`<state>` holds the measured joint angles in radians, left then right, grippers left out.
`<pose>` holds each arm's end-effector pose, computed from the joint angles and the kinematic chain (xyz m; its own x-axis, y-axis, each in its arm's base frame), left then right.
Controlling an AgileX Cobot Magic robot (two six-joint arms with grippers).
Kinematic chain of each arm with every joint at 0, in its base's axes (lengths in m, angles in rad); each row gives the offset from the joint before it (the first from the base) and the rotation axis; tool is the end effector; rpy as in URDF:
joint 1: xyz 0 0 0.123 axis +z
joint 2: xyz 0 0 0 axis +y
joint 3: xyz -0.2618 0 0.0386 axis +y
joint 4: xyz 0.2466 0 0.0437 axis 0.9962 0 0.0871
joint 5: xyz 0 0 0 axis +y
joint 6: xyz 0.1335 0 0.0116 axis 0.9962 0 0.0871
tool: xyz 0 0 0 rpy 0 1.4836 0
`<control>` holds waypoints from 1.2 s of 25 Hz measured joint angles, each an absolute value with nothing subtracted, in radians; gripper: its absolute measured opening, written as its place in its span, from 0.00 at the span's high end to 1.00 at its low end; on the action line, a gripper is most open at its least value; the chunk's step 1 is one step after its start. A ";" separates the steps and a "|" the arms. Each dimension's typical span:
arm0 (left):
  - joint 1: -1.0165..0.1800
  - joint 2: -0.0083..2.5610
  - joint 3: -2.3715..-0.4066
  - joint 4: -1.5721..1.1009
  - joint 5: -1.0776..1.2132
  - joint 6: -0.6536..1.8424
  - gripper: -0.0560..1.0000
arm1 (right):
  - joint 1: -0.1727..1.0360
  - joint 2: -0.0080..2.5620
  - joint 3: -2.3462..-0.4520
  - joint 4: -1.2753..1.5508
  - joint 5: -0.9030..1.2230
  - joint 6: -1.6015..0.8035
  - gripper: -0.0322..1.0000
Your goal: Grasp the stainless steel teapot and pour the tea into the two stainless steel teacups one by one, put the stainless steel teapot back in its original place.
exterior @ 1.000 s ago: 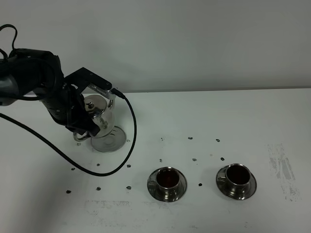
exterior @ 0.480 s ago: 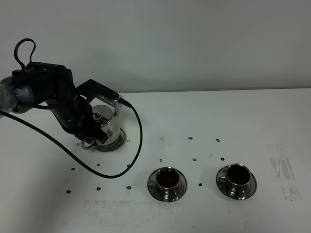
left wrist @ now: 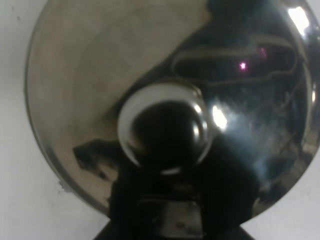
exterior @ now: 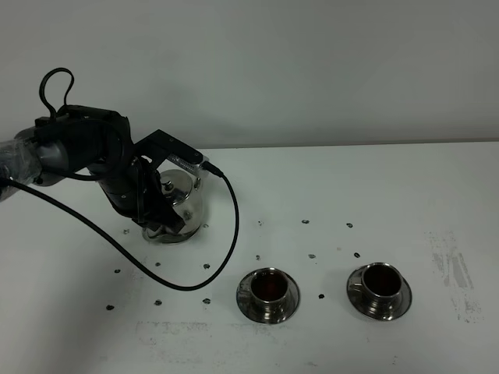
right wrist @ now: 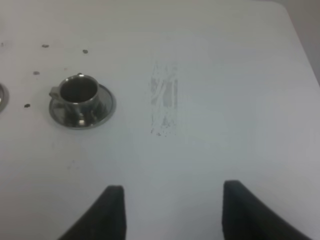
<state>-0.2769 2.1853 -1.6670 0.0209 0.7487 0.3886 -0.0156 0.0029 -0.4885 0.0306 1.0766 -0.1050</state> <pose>0.4520 -0.1265 0.1065 -0.7123 0.6110 -0.3454 0.5961 0.7864 0.1619 0.0533 0.0028 0.2514 -0.4798 -0.0829 -0.8734 -0.0516 0.9965 -0.0662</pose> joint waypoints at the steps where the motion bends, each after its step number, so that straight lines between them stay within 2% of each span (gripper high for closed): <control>1: -0.277 2.185 -1.667 0.024 0.750 0.389 0.71 | -0.016 0.003 -0.488 0.031 1.077 -0.105 0.53; 30: -0.271 2.204 -1.668 0.091 0.740 0.383 0.71 | -0.016 0.003 -0.488 0.031 1.077 -0.105 0.53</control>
<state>-0.2712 2.2036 -1.6680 0.0915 0.7402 0.3833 -0.0156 0.0029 -0.4885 0.0306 1.0766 -0.1050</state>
